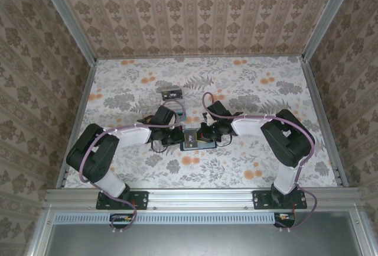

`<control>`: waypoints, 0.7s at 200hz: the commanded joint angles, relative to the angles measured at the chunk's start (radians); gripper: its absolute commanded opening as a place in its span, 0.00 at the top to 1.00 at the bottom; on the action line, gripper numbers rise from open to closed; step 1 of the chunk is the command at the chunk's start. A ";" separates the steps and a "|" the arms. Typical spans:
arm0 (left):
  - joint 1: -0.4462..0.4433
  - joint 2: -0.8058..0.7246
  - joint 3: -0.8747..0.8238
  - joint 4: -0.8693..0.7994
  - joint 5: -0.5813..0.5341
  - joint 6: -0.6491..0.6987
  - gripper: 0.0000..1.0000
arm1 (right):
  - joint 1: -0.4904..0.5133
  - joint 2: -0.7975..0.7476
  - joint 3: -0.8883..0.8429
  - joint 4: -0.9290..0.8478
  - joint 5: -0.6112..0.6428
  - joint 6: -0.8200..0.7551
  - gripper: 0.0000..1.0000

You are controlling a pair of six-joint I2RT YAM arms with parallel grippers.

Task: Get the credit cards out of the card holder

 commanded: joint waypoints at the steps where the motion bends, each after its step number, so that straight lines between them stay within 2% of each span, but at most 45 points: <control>1: -0.002 0.008 -0.011 -0.007 0.005 -0.012 1.00 | -0.002 -0.009 -0.010 0.016 -0.013 0.005 1.00; 58: 0.013 -0.006 -0.018 -0.048 -0.021 0.006 1.00 | -0.048 -0.079 -0.057 -0.005 0.001 -0.015 1.00; 119: 0.014 -0.016 -0.003 -0.052 -0.012 0.011 1.00 | -0.054 -0.072 -0.053 -0.004 -0.011 -0.026 1.00; 132: 0.013 -0.031 0.003 -0.055 -0.011 0.011 1.00 | -0.051 -0.067 -0.047 -0.001 -0.014 -0.025 0.85; 140: 0.014 -0.043 0.010 -0.061 -0.013 0.013 1.00 | -0.049 -0.065 -0.042 0.002 -0.016 -0.026 0.80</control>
